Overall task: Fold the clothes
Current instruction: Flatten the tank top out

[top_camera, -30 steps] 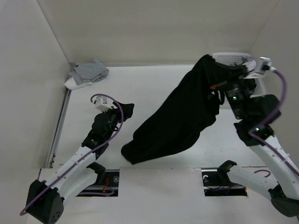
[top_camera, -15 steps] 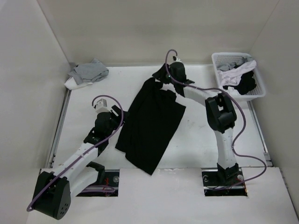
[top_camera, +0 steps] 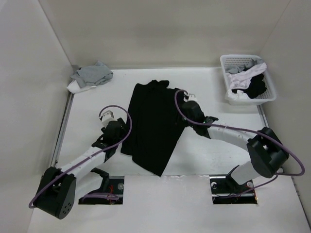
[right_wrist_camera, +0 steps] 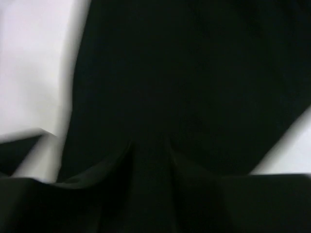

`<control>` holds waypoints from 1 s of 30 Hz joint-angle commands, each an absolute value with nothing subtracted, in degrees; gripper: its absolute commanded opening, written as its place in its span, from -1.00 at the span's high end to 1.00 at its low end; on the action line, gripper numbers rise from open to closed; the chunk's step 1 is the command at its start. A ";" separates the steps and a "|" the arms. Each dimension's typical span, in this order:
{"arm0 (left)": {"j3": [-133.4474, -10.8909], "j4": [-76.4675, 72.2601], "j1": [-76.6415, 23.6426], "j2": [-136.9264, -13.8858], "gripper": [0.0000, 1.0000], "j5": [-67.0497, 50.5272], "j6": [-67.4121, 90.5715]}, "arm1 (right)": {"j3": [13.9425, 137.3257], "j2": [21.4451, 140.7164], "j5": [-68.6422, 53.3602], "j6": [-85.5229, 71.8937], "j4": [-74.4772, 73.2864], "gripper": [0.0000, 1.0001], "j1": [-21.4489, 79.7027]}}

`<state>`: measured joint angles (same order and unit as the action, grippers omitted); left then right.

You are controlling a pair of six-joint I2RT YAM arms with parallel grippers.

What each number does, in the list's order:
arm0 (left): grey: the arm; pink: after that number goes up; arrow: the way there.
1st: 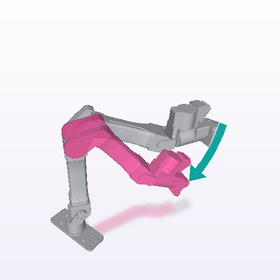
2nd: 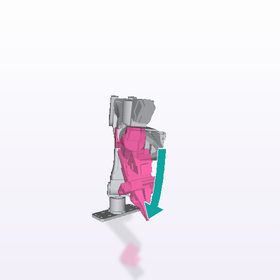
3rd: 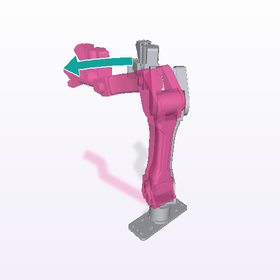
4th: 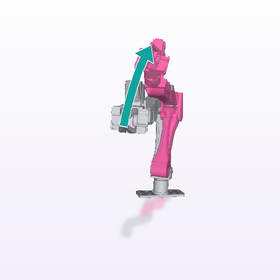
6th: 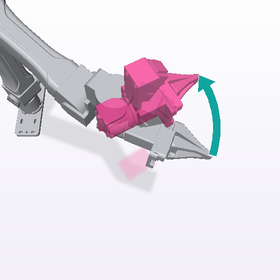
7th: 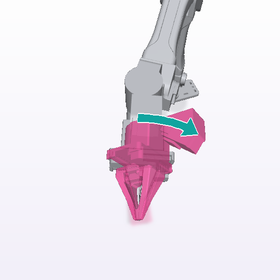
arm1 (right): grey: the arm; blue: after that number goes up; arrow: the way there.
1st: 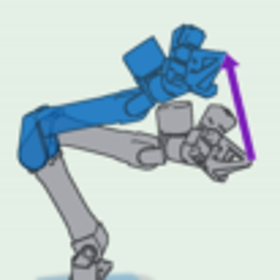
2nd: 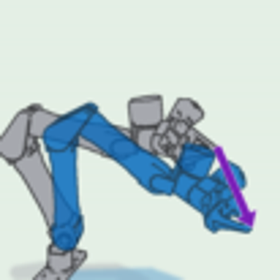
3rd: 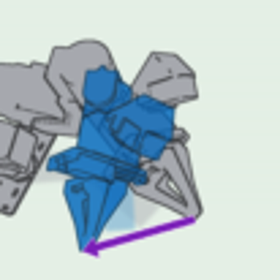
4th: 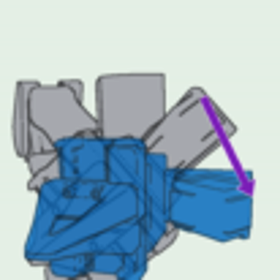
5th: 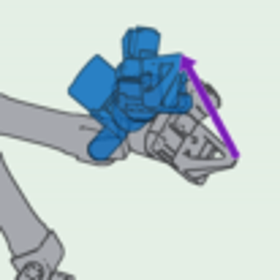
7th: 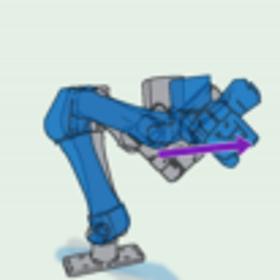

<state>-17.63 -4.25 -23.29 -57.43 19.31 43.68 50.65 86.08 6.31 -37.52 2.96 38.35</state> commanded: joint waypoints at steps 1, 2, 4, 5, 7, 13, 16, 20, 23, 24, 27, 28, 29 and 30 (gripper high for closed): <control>-19.86 -1.93 -23.77 -63.18 -0.21 20.05 43.24 | 44.13 83.15 17.05 -38.05 -3.69 -0.01 37.48; -20.73 -1.93 -23.86 -65.37 -0.17 18.82 43.42 | 42.99 82.97 17.83 -38.32 -3.87 -0.04 37.48; -21.53 -2.46 -24.03 -68.54 -0.08 17.06 43.94 | 42.37 83.06 18.71 -38.93 -3.87 -0.05 37.57; -21.88 -2.72 -24.21 -69.34 -0.04 17.05 44.12 | 42.36 83.40 19.16 -38.94 -3.69 -0.05 37.57; -22.23 -3.60 -24.56 -70.74 0.06 17.05 44.21 | 42.89 84.89 19.69 -38.94 -3.95 -0.05 37.57; -23.99 -4.75 -24.92 -74.62 0.77 16.52 44.30 | 46.75 90.60 16.71 -37.62 -2.90 0.15 36.79; -23.99 -2.39 -25.61 -68.08 0.95 16.87 44.74 | 49.47 93.68 13.55 -35.87 -2.46 0.28 34.77; -27.14 9.61 -26.67 -55.95 1.00 19.76 45.35 | 50.98 96.50 10.55 -35.51 0.25 0.87 31.96; -31.19 21.14 -28.07 -48.80 0.96 23.63 46.49 | 50.98 96.07 11.33 -36.12 1.76 0.99 29.58; -32.51 24.40 -28.78 -47.21 0.93 24.95 47.10 | 51.41 95.63 11.95 -36.12 1.76 1.00 28.62; -35.07 30.23 -31.50 -46.57 0.78 29.43 48.08 | 58.33 97.98 11.60 -35.77 1.23 1.00 23.35; -35.16 30.06 -31.33 -47.28 0.77 29.62 47.90 | 59.23 98.61 11.60 -35.68 1.23 1.00 22.99; -35.59 28.93 -30.72 -49.55 0.77 29.36 47.55 | 63.07 101.22 11.51 -35.42 0.71 1.00 21.24; -36.29 26.39 -30.37 -52.62 0.80 29.79 46.42 | 66.76 103.69 12.04 -35.77 -0.17 1.00 19.48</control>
<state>-34.04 23.88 -30.79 -47.03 25.89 46.96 56.97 99.68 11.00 -36.21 -2.81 23.75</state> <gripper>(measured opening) 0.109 0.004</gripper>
